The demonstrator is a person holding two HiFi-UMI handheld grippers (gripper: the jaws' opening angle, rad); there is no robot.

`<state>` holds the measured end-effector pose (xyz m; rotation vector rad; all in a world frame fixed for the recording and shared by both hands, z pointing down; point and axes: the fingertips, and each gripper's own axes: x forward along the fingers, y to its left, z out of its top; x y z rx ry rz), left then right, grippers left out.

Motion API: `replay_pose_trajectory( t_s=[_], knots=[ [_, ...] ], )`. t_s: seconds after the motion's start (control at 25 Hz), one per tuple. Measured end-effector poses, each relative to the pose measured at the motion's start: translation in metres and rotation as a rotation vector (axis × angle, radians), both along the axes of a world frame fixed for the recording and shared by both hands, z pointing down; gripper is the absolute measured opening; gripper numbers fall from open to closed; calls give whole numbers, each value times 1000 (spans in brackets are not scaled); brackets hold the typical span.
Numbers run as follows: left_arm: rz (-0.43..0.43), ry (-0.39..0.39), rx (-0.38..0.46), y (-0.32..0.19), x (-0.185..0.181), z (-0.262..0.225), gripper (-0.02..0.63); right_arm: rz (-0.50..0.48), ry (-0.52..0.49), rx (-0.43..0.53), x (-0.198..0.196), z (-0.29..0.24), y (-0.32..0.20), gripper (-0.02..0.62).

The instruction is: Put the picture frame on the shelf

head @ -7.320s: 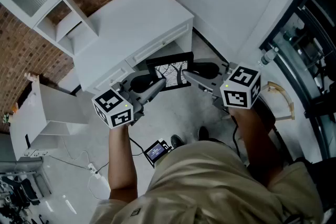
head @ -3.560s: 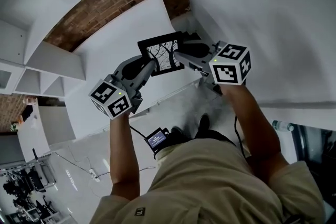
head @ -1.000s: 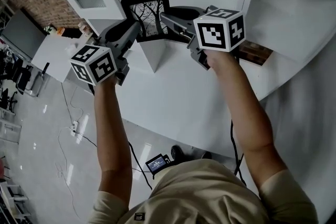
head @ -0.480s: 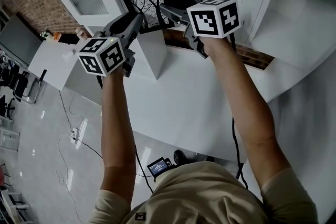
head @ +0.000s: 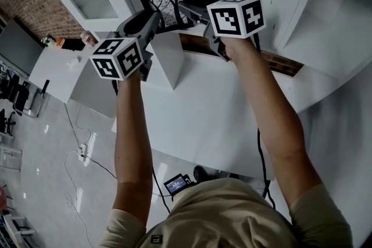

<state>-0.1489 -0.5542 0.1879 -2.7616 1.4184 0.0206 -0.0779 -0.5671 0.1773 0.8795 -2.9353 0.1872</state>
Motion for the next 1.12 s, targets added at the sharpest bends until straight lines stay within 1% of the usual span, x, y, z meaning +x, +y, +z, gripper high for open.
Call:
replay_pose_trajectory(
  t_s=[0.12,0.32,0.48,0.68,0.92,1.12],
  knots=[
    [9,9,11,-4,4,2,84,6,-16,-5,4,3,-4,83],
    [29,32,42,1,0,-1,84,5,-11,-11,2,2,-1,81],
    [30,48,63,4,0,-1,85,4,36,-29,3,10,0,83],
    [9,66,89,3,0,2,90,-17,118,-66,4,22,0,83],
    [4,74,77,3,-1,9,91,-22,150,-73,4,25,-1,83],
    [-9,67,48,1,-3,24,91,-22,173,-72,7,28,-1,83]
  ],
)
